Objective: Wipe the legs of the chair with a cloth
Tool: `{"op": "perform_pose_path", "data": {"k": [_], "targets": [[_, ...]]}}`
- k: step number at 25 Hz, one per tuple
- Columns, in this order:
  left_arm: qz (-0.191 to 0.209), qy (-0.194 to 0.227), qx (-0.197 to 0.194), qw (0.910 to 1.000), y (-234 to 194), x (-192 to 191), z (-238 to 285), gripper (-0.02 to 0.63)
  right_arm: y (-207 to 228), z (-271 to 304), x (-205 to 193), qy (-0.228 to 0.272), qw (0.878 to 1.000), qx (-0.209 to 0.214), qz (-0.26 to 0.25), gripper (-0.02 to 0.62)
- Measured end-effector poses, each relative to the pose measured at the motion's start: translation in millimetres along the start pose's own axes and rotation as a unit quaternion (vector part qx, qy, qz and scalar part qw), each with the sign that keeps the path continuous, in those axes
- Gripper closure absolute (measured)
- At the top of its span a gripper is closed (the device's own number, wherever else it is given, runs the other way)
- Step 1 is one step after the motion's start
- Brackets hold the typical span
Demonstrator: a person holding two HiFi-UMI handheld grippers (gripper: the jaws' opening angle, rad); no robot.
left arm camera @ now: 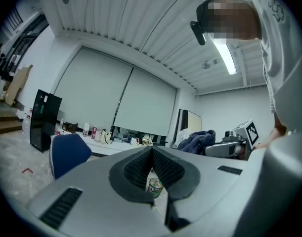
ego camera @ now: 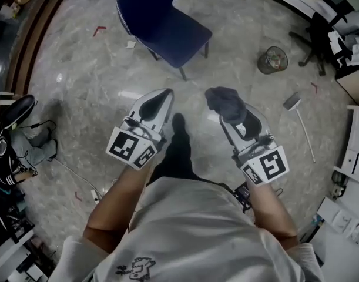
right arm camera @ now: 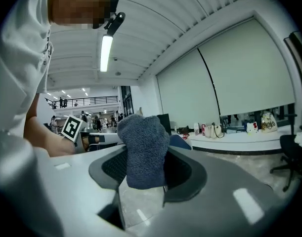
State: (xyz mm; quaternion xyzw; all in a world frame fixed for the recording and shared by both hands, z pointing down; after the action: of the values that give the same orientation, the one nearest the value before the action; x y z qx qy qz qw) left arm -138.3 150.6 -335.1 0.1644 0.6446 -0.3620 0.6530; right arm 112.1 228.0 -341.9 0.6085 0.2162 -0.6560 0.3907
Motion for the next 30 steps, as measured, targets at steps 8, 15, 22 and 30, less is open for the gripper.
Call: {"op": "perform_pose_path", "data": {"k": [8, 15, 22, 30], "targets": [[-0.002, -0.011, -0.014, 0.9998, -99.9, -50.9, 96.7, 0.600, 91.6, 120.3, -58.5, -0.028, 0.999, 0.007, 0.014, 0.408], [0.006, 0.001, 0.015, 0.9999, -150.7, -187.1, 156.1, 0.600, 153.1, 168.9, -210.3, -0.047, 0.998, 0.051, 0.011, 0.408], [0.012, 0.044, 0.027, 0.9986, -234.3, -356.9, 215.2, 0.600, 225.6, 236.9, -414.0, -0.055, 0.995, 0.086, 0.022, 0.408], [0.033, 0.029, 0.008, 0.9990, -310.7, -513.2, 263.1, 0.600, 283.9, 315.9, -576.0, -0.123, 0.982, 0.140, -0.038, 0.408]]}}
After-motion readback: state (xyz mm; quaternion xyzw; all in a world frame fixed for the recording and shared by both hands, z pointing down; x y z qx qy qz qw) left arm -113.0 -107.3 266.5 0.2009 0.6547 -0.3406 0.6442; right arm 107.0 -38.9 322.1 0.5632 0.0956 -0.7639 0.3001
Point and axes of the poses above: the fingertips, and each gripper's own axes: z forward along the fingers, y to its right, x out of its top, the point moved 9 cm from there along -z, backward along the fingers, and after that the axes turned 3 degrees about x, right-handed, at the moved point
